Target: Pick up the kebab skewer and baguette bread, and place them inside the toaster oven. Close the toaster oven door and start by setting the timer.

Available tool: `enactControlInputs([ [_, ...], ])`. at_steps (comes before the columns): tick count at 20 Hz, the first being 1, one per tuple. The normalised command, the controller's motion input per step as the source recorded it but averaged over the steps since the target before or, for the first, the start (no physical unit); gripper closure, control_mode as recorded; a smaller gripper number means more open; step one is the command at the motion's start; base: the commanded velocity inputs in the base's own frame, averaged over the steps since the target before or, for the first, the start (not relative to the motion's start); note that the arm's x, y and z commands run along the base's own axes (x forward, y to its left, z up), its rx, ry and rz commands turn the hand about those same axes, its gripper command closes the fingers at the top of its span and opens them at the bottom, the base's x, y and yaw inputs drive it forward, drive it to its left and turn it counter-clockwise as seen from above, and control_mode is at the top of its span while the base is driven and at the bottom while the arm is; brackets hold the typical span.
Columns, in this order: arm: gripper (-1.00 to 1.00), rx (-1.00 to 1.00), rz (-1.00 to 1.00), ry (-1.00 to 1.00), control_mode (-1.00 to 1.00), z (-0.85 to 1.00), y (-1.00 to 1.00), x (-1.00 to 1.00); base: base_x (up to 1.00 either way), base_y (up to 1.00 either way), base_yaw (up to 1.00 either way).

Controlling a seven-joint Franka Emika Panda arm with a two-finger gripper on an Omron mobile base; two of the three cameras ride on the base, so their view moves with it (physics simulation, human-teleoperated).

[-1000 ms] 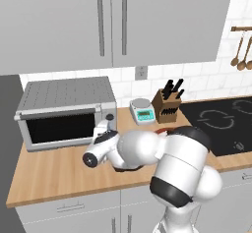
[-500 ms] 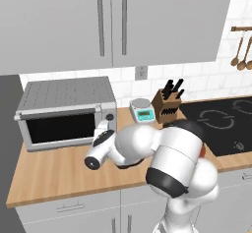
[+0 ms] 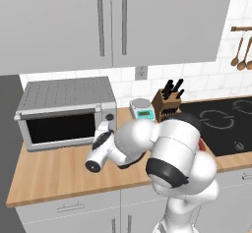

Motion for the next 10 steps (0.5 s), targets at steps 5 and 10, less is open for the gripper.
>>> enactControlInputs([
  [5,-1.00,0.00,0.00,-0.04,-1.00,0.00,0.00,0.16,0.00,0.00,0.00],
  [10,1.00,0.00,0.00,0.00,-1.00,0.10,0.00,0.06,0.00,0.00,0.00],
])
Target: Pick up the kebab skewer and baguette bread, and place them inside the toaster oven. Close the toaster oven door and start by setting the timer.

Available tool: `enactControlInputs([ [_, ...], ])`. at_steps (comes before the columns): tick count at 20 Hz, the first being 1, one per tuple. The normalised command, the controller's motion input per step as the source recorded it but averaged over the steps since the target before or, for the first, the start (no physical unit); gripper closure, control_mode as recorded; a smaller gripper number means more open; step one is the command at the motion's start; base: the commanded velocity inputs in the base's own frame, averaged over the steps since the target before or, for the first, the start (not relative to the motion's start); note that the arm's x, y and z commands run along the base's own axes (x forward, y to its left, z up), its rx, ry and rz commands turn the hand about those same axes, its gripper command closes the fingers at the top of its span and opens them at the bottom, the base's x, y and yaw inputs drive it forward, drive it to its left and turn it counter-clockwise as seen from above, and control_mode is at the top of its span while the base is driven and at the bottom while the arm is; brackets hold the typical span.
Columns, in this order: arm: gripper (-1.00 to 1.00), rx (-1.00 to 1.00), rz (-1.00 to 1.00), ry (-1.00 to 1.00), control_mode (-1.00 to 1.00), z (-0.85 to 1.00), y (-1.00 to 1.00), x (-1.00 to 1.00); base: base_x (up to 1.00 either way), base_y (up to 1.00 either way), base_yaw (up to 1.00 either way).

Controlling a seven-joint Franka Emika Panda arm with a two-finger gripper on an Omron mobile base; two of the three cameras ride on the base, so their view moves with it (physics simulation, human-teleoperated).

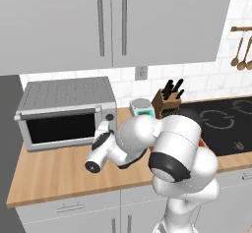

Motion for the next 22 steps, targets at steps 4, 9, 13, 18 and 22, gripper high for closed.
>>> enactControlInputs([
  [4,1.00,0.00,0.00,0.00,-1.00,0.11,0.00,0.08,0.00,0.00,0.00],
  [9,1.00,0.01,0.00,0.00,-1.00,0.08,-0.03,0.05,0.00,0.00,0.00],
  [13,1.00,0.06,0.00,0.00,-1.00,0.04,-0.05,0.07,0.00,0.00,0.00],
  [18,1.00,0.19,-0.05,0.01,-1.00,0.02,0.00,0.11,0.00,0.00,0.00],
  [22,1.00,0.27,-0.07,0.00,-1.00,0.00,0.00,0.25,0.00,0.00,0.00],
])
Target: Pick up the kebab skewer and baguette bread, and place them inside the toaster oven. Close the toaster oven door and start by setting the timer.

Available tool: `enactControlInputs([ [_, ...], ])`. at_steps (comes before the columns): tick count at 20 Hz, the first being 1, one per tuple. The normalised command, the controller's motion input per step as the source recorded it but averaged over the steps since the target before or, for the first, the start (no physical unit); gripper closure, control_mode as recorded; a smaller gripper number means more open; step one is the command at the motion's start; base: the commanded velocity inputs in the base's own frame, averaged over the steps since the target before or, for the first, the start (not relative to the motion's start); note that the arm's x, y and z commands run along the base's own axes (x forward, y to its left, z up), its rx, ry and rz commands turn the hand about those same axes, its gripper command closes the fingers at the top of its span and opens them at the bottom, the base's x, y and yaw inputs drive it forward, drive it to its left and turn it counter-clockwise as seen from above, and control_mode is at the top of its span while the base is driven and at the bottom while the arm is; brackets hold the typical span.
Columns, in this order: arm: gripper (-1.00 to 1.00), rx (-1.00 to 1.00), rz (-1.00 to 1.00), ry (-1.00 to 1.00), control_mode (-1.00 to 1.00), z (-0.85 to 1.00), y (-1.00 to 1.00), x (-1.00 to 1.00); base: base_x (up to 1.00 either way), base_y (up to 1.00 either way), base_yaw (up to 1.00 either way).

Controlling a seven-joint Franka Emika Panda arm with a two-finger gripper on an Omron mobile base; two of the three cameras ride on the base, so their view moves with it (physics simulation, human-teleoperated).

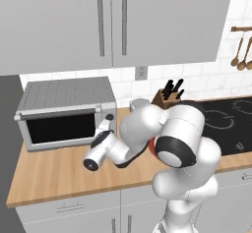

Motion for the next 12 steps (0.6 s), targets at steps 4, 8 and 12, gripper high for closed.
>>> enactControlInputs([
  [4,1.00,0.25,-0.08,0.00,-1.00,0.00,0.00,0.31,0.00,0.00,0.00],
  [8,1.00,0.24,-0.10,0.00,-1.00,0.00,0.00,0.30,0.00,0.00,0.00],
  [12,1.00,0.26,-0.03,0.00,-1.00,0.00,-0.09,0.04,0.00,0.00,0.00],
])
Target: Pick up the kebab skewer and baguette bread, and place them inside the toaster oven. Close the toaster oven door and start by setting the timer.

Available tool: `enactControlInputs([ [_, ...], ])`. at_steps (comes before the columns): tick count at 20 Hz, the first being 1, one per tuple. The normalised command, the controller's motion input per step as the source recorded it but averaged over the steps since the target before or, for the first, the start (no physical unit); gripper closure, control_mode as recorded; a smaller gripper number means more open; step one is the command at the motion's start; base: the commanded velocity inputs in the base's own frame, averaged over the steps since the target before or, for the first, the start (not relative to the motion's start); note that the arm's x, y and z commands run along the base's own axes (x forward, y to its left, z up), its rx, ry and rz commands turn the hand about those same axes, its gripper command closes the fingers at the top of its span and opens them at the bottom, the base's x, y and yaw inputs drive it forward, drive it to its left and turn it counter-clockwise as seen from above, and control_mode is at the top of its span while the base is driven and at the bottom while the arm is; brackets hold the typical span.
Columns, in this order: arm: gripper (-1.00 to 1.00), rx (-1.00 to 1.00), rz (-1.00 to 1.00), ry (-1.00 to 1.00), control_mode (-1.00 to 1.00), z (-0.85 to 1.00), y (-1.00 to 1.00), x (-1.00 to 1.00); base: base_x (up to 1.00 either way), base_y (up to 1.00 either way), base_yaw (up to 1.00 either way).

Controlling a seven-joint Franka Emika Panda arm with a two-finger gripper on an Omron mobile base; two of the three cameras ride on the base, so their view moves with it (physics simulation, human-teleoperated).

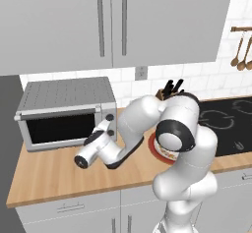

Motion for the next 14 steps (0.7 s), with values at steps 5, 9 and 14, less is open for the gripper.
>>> enactControlInputs([
  [5,1.00,0.20,0.00,-0.04,-1.00,-0.05,-0.35,0.02,0.00,0.00,0.00],
  [9,1.00,0.15,0.03,-0.10,-1.00,-0.16,-0.44,0.07,0.00,0.00,0.00],
  [14,1.00,0.18,0.04,-0.09,-1.00,-0.15,-0.43,0.00,0.00,0.00,0.00],
])
